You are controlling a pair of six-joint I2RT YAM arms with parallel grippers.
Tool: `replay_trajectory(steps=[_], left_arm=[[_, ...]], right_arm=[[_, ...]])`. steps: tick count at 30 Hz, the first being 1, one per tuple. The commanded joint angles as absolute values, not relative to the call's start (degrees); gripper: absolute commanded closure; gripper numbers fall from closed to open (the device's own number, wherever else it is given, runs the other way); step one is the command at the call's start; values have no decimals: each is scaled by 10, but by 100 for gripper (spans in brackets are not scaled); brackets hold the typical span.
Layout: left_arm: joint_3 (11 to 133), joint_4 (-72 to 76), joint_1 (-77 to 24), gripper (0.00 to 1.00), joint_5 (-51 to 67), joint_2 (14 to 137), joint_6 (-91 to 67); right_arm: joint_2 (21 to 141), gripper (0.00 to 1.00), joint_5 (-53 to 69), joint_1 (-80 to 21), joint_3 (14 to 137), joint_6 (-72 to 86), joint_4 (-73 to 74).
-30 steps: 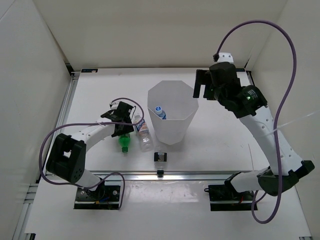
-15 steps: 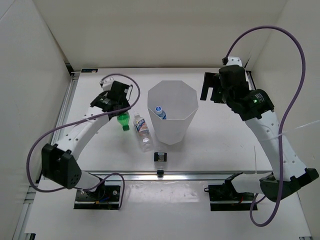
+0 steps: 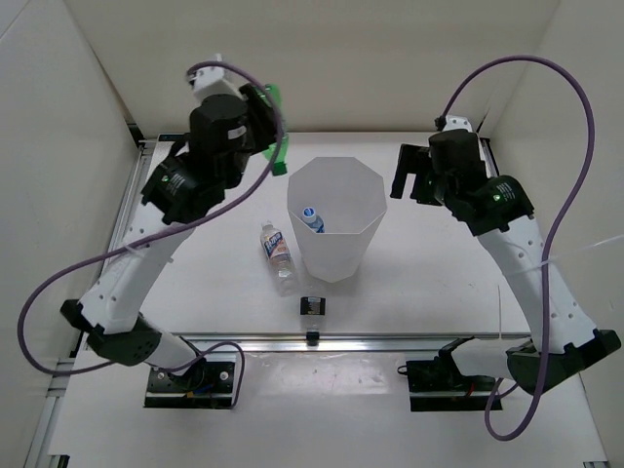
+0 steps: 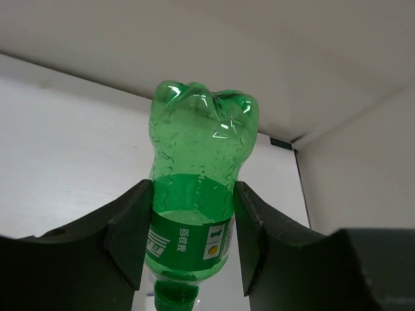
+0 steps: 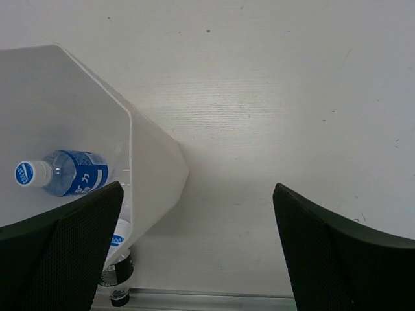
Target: Put the plastic bottles in the bin
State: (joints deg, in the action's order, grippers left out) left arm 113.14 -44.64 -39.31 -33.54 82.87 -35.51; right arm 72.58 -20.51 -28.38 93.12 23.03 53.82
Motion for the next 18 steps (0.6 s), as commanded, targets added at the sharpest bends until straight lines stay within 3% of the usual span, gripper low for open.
replay_trajectory(steps=[1,3,5,6,7,13,18], left_arm=[[1169,-441,-451,58,-327,901,-293],[1183,-436,-488,54,-296,937,-279],[1189,-436,-524,37,-284,954,-254],[1189,-436,-537,26,-313,960,-247],[1189,-436,-549,0,-347,960,-247],[1100,-441,-533,0,-554,814,-318],[758,-440,-426,0,-471,625,-506]], right_arm=[[708,0,-192,-268,926,238,525],[702,0,-192,-268,920,238,525],[691,0,-192,-261,913,238,525],[691,0,-192,-254,905,238,525],[683,0,-192,-249,897,238,525],[655,0,-192,-229,902,238,549],[629,0,-182,-212,902,238,570]])
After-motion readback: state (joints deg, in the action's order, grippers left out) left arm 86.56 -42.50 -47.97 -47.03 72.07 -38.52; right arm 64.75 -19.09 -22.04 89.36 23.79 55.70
